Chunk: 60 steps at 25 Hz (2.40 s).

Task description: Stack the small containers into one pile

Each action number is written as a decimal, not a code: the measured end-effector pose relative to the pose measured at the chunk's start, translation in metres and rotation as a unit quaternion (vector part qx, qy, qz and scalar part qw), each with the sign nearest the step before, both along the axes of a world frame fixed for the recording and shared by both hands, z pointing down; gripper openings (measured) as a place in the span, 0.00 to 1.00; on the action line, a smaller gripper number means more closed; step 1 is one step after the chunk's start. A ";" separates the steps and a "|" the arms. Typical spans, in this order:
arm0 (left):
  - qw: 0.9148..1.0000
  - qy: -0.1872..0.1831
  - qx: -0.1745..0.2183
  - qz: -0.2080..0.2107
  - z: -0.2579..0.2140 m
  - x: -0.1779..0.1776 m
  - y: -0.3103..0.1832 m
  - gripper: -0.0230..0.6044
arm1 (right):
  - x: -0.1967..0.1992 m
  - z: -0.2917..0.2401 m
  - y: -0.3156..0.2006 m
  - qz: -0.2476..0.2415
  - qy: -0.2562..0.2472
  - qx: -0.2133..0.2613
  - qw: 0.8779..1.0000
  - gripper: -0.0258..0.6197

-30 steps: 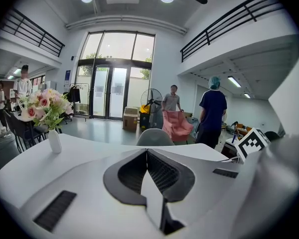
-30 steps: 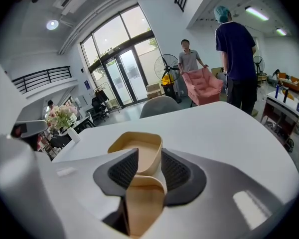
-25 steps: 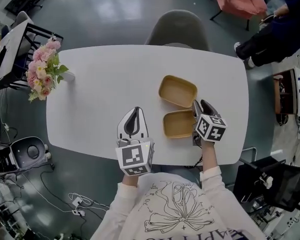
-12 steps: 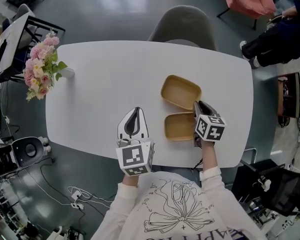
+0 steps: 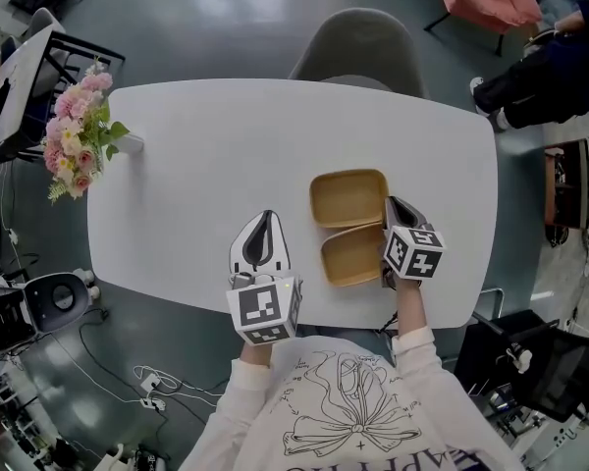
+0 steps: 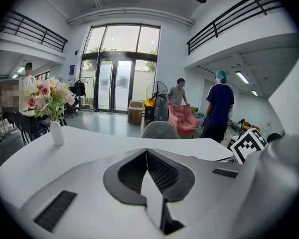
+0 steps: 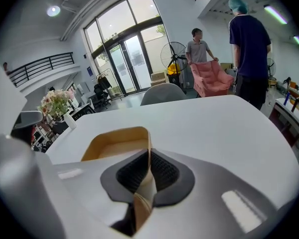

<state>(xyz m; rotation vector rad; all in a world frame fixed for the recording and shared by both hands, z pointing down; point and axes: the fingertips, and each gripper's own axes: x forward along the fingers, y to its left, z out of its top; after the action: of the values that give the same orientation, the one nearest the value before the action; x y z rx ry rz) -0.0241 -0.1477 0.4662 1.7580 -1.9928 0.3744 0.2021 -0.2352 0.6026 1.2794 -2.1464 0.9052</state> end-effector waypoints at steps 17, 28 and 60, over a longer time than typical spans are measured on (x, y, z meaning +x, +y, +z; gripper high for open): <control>1.000 0.005 0.022 0.008 -0.015 -0.010 0.018 0.05 | 0.001 -0.070 0.010 0.049 -0.103 0.076 0.991 0.08; 0.998 0.014 0.045 0.040 -0.034 0.002 0.038 0.05 | 0.014 -0.107 0.056 0.049 -0.130 0.087 0.986 0.08; 0.996 0.020 0.031 0.085 -0.025 0.055 0.066 0.05 | 0.054 -0.054 0.124 -0.037 -0.063 -0.024 0.997 0.08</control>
<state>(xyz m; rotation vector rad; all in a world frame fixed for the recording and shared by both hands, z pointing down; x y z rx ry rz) 0.0309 -0.0813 0.4417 1.9660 -1.8517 0.3319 0.2558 -0.1112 0.5484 1.1381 -2.2385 1.0257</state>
